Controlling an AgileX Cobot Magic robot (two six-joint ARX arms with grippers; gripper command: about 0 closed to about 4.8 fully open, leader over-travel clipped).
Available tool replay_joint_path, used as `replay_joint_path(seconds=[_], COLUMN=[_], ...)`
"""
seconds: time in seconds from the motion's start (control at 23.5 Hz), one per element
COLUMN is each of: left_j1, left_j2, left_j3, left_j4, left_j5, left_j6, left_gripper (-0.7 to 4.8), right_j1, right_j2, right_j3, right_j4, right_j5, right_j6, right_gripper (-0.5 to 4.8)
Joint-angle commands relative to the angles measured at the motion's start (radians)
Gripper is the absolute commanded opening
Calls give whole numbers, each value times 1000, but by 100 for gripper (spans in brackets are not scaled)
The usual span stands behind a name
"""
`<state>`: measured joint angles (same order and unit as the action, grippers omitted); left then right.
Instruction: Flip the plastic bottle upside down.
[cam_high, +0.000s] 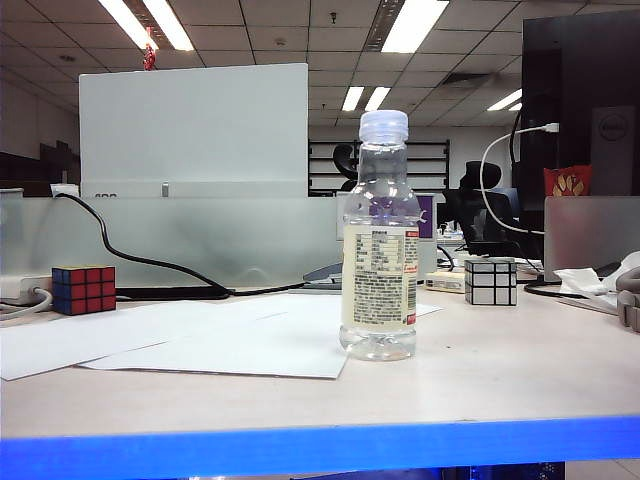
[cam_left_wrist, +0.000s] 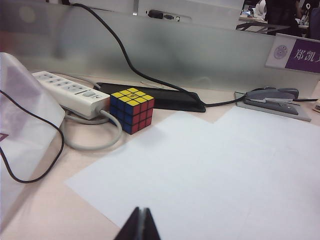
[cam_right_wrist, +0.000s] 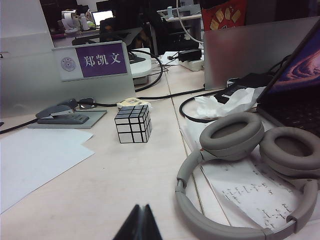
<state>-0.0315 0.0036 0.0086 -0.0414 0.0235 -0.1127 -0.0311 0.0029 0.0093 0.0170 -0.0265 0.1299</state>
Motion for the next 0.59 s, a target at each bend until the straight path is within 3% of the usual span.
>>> replay_joint_path(seconds=[0.04,0.51,0.59], left_j1=[2,2,2], left_j2=[-2,-2,-2], left_j3=[1,1,1], left_j4=[13,13,14], left_j5=[3,3,5], left_j6=[0,-3,-35], left_gripper=[-5,-5,-5], right_j1=[1,1,1], right_j2=[-2,-2,-2], right_j3=[-7,-7,-6], right_j4=[13,15,20], right_j5=[1,1,-21], right_j6=[-3,-2,36], right_gripper=[-5,-5,-5])
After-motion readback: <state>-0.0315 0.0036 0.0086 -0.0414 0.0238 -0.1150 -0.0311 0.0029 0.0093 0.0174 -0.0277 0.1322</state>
